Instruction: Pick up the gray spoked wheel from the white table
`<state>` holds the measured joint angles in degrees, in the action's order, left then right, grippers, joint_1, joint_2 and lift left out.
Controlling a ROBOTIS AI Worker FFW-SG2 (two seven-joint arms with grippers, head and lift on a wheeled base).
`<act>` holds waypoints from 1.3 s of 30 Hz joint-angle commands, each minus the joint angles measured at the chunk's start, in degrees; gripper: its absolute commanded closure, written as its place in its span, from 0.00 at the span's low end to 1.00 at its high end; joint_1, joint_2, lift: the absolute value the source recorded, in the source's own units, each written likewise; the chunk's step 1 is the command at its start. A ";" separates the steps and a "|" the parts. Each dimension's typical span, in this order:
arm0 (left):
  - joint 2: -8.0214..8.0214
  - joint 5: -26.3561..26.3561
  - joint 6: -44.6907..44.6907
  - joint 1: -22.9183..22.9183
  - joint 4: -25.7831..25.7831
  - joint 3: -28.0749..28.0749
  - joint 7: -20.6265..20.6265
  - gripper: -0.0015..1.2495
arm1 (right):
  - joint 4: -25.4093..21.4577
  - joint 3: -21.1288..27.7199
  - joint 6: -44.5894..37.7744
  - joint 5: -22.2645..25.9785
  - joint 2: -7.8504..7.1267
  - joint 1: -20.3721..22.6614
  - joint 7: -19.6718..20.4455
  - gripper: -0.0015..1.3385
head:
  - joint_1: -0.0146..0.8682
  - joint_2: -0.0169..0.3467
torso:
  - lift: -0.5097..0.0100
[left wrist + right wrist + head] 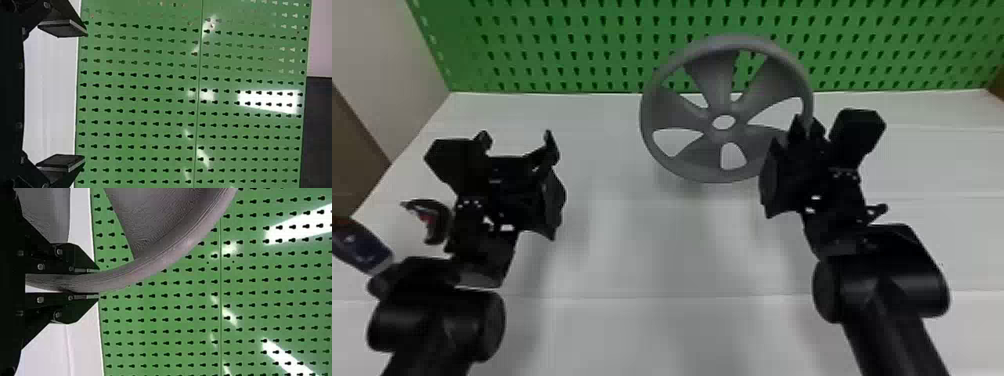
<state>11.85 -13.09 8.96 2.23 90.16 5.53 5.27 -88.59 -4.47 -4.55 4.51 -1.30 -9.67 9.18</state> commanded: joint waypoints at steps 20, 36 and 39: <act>-0.25 0.25 0.00 0.06 0.01 -0.44 0.09 0.12 | 0.26 0.52 -1.17 -0.73 0.25 0.18 -0.03 0.86 | 0.93 0.17 | 0.79; -0.69 0.34 0.09 0.23 -0.07 0.00 0.00 0.12 | 0.44 0.16 -1.17 0.15 0.25 0.00 -0.03 0.86 | 0.93 0.17 | 0.79; -0.77 0.34 0.09 0.32 -0.07 0.09 0.00 0.12 | 0.44 0.16 -1.17 0.24 0.25 -0.09 -0.03 0.86 | 0.93 0.17 | 0.79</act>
<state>11.22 -12.74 9.02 2.50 90.09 5.53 5.30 -88.15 -4.25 -5.71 4.65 -1.05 -9.67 9.14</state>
